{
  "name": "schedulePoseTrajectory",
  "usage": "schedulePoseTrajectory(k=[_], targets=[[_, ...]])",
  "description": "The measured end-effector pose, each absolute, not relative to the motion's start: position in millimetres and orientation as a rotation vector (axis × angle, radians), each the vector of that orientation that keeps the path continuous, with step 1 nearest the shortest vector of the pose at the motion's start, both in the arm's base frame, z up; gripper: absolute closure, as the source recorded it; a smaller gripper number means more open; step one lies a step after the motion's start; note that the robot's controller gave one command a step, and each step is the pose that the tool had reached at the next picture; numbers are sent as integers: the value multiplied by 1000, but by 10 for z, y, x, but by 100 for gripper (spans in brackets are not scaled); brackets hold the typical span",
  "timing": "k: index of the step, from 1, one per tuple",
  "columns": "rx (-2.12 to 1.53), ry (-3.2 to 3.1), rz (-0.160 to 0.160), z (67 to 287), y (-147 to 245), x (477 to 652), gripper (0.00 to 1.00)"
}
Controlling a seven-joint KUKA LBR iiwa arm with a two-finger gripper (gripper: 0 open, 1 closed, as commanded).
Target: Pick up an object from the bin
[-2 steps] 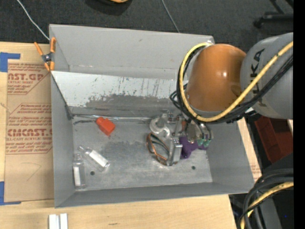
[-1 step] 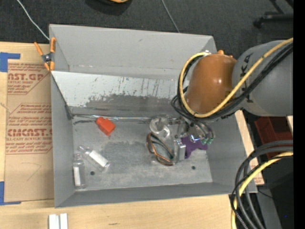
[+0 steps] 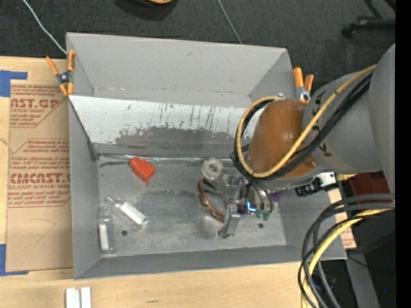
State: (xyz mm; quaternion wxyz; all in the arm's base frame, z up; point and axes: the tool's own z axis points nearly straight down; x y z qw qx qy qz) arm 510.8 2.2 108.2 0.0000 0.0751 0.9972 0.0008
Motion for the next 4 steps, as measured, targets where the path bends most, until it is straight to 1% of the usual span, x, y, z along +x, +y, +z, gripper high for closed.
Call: schedulePoseTrajectory(k=[1,2,3,4], targets=[[-397,3117,3,695,-348,5295,100],[-397,3117,3,695,-348,5295,100],[-364,3119,4,1702,-301,5244,100],[-364,3119,4,1701,-301,5243,100]])
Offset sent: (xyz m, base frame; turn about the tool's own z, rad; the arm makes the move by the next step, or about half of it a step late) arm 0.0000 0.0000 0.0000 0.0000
